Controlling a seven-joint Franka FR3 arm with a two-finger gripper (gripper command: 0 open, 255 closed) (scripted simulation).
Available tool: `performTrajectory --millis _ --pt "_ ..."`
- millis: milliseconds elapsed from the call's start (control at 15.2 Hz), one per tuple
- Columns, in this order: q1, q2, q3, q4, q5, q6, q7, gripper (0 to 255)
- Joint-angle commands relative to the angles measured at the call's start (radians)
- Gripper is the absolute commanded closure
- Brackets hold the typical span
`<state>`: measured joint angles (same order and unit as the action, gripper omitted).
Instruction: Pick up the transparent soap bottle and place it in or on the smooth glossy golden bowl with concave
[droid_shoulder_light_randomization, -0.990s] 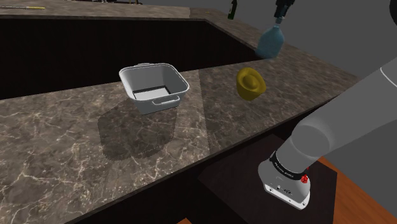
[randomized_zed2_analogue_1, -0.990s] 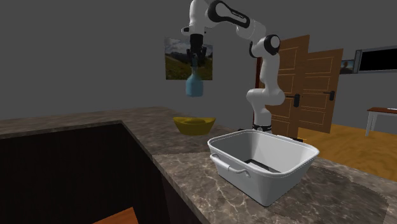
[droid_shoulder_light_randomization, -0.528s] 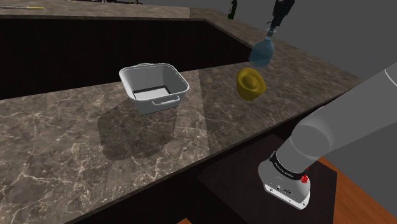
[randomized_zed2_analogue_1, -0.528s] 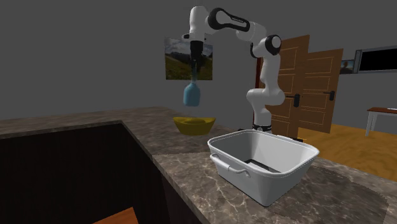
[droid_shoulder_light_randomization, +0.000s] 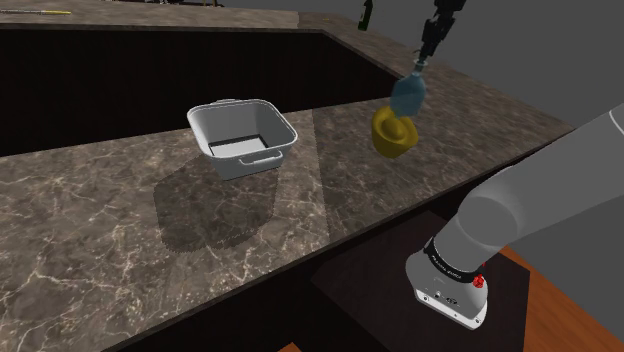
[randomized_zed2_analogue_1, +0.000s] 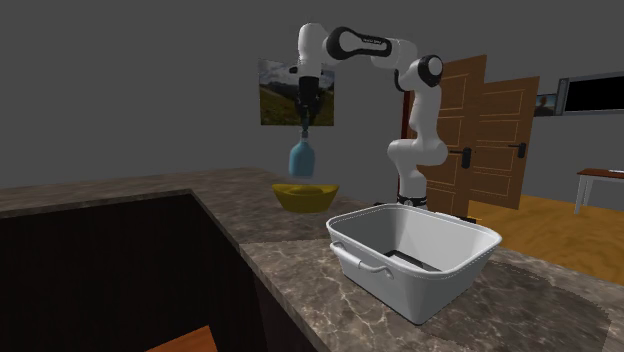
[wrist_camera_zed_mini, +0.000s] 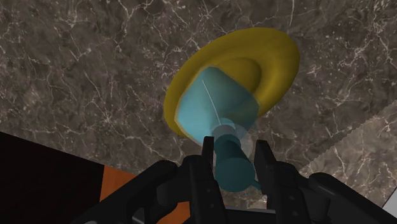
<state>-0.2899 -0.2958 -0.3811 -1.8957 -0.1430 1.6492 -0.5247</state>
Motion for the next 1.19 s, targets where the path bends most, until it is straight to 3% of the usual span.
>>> performTrajectory --millis 0,528,1056,1122 --pt "-0.001 -0.006 0.000 -0.033 -0.002 0.028 0.004 255" --pt "-0.005 -0.017 -0.006 -0.158 -0.011 0.143 0.013 255" --pt "-0.006 -0.017 -0.006 -0.158 -0.011 0.143 0.012 255" --pt "-0.006 -0.017 -0.006 -0.159 -0.011 0.143 0.012 0"
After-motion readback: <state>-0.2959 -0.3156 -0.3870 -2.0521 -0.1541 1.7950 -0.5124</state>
